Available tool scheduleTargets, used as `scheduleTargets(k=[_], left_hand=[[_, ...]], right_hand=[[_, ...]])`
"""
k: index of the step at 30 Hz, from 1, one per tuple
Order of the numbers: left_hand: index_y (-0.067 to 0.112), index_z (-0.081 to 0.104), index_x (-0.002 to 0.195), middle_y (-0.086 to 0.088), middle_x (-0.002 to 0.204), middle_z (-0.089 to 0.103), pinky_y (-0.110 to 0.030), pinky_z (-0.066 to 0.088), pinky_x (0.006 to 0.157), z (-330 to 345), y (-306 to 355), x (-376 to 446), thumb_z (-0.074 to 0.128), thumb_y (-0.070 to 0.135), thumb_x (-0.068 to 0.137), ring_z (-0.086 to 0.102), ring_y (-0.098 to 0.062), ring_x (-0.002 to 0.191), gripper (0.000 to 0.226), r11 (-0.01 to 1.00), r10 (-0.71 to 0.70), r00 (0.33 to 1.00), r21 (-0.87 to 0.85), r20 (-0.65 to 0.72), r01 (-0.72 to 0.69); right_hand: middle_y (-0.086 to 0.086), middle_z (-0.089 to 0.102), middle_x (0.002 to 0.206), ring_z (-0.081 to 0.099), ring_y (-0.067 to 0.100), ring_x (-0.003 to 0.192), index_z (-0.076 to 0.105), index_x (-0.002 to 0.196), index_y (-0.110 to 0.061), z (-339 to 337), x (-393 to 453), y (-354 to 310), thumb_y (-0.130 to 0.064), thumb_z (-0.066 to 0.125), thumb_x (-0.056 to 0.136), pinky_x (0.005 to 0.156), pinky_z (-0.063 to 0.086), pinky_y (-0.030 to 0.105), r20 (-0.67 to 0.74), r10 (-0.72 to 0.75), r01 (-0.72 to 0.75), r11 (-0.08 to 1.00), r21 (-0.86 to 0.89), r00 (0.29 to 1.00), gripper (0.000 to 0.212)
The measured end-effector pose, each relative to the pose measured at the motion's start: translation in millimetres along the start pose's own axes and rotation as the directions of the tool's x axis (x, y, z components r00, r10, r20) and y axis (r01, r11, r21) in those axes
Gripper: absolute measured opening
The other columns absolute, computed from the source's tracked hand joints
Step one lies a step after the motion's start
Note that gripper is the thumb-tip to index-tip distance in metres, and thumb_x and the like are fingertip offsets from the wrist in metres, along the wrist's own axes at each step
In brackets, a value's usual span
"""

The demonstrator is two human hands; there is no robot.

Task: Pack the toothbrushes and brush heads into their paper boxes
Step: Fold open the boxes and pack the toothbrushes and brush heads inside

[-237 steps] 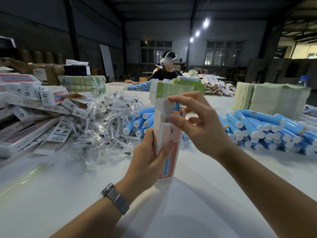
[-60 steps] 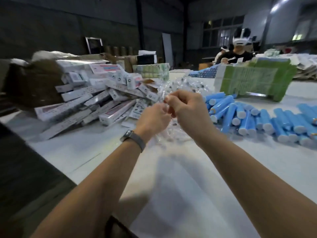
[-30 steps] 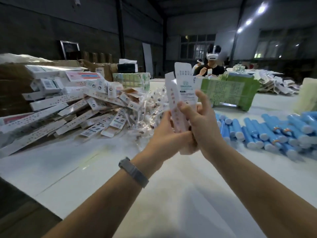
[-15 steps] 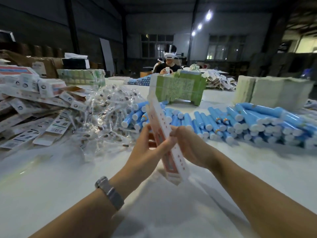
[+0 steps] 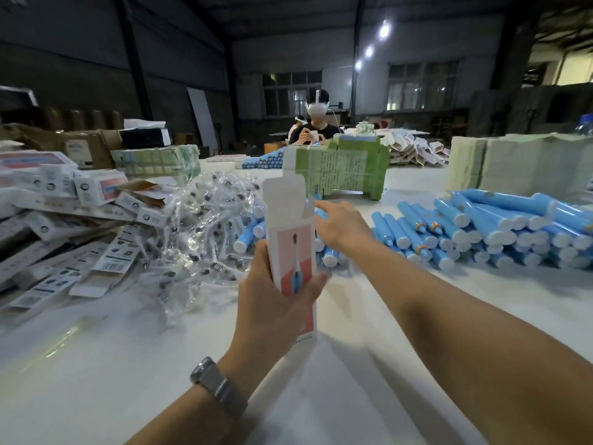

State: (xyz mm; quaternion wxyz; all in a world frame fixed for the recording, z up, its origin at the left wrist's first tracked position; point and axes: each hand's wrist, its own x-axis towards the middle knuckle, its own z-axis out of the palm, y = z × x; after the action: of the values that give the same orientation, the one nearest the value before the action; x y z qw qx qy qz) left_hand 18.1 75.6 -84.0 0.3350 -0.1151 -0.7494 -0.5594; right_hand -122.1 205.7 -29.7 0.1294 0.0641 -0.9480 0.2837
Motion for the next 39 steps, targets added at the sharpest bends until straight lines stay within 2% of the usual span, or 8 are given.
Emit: scheduleTargets(k=[5, 11, 15, 18, 25, 32, 36, 39], left_hand=[[0.065, 0.044, 0.094, 0.029, 0.095, 0.063, -0.013, 0.053, 0.058, 0, -2, 2, 0.091, 0.038, 0.064, 0.066, 0.003, 0.081, 0.062, 1.000, -0.020, 1.000, -0.022, 0.011, 0.020], [0.062, 0.044, 0.092, 0.029, 0.094, 0.063, -0.013, 0.054, 0.059, 0, 1, 1, 0.090, 0.043, 0.062, 0.066, 0.001, 0.082, 0.058, 0.997, -0.008, 1.000, -0.070, 0.021, 0.009], [0.063, 0.044, 0.091, 0.029, 0.093, 0.063, -0.026, 0.057, 0.065, -2, 0, 2, 0.090, 0.037, 0.069, 0.067, 0.000, 0.080, 0.057, 0.996, -0.032, 0.999, -0.085, 0.036, 0.035], [0.068, 0.044, 0.092, 0.031, 0.094, 0.064, -0.023, 0.056, 0.063, -4, 4, 2, 0.085, 0.057, 0.063, 0.067, 0.000, 0.081, 0.051, 0.995, -0.033, 0.998, -0.090, 0.057, 0.038], [0.050, 0.045, 0.095, 0.023, 0.091, 0.065, -0.016, 0.054, 0.058, -4, 5, -2, 0.087, 0.043, 0.068, 0.067, -0.005, 0.078, 0.051, 0.999, -0.030, 0.995, -0.039, 0.096, 0.033], [0.046, 0.045, 0.093, 0.019, 0.083, 0.063, -0.011, 0.051, 0.056, -2, 6, -2, 0.090, 0.032, 0.070, 0.064, -0.001, 0.077, 0.052, 0.999, -0.038, 0.997, 0.019, 0.072, 0.036], [0.053, 0.043, 0.095, 0.030, 0.090, 0.061, -0.014, 0.052, 0.056, -2, 7, -2, 0.088, 0.035, 0.072, 0.064, -0.001, 0.077, 0.053, 0.999, -0.038, 0.995, 0.034, 0.092, 0.035], [0.059, 0.043, 0.093, 0.028, 0.091, 0.063, -0.017, 0.054, 0.058, -4, 8, -1, 0.086, 0.044, 0.070, 0.066, -0.004, 0.078, 0.051, 0.998, -0.050, 0.994, -0.023, 0.099, 0.053]], right_hand=[[0.013, 0.063, 0.117, 0.057, 0.032, 0.101, 0.067, 0.103, -0.016, 13, 10, -5, -0.026, 0.050, 0.093, 0.077, 0.042, 0.033, -0.089, 0.062, -0.065, 0.997, -0.039, 0.994, 0.022], [0.009, 0.056, 0.106, 0.050, 0.021, 0.078, 0.049, 0.117, -0.013, 8, 4, 10, -0.023, 0.064, 0.080, 0.061, 0.039, 0.025, 0.035, 0.243, -0.244, 0.970, 0.009, 0.969, 0.041], [0.008, 0.048, 0.073, 0.041, 0.017, 0.049, 0.050, 0.091, -0.011, -3, -11, 5, -0.015, 0.062, 0.079, 0.042, 0.032, 0.018, 0.180, 0.290, -0.341, 0.798, 0.497, 0.940, 0.017], [0.005, 0.051, 0.067, 0.042, 0.014, 0.047, 0.055, 0.084, -0.011, -33, -40, -8, -0.013, 0.060, 0.079, 0.041, 0.035, 0.021, 0.122, 0.159, -0.193, 0.597, 0.779, 0.980, 0.008], [-0.015, 0.054, 0.052, 0.049, 0.006, 0.047, 0.056, 0.092, -0.015, -111, -115, -41, -0.028, 0.055, 0.074, 0.043, 0.034, 0.021, -0.200, -0.139, 0.237, 0.344, 0.909, 0.970, 0.022], [-0.006, 0.059, 0.083, 0.047, 0.007, 0.062, 0.058, 0.097, -0.020, -88, -125, -53, -0.020, 0.070, 0.085, 0.061, 0.047, 0.031, -0.404, -0.391, 0.551, 0.708, 0.442, 0.827, 0.016], [-0.011, 0.053, 0.098, 0.056, 0.013, 0.079, 0.044, 0.125, -0.029, -77, -119, -46, -0.016, 0.074, 0.081, 0.066, 0.055, 0.021, -0.309, -0.420, 0.521, 0.710, 0.475, 0.854, 0.055], [-0.007, 0.057, 0.101, 0.058, 0.018, 0.084, 0.048, 0.125, -0.029, -72, -117, -45, -0.026, 0.071, 0.082, 0.066, 0.053, 0.021, -0.327, -0.437, 0.546, 0.670, 0.503, 0.838, 0.049]])
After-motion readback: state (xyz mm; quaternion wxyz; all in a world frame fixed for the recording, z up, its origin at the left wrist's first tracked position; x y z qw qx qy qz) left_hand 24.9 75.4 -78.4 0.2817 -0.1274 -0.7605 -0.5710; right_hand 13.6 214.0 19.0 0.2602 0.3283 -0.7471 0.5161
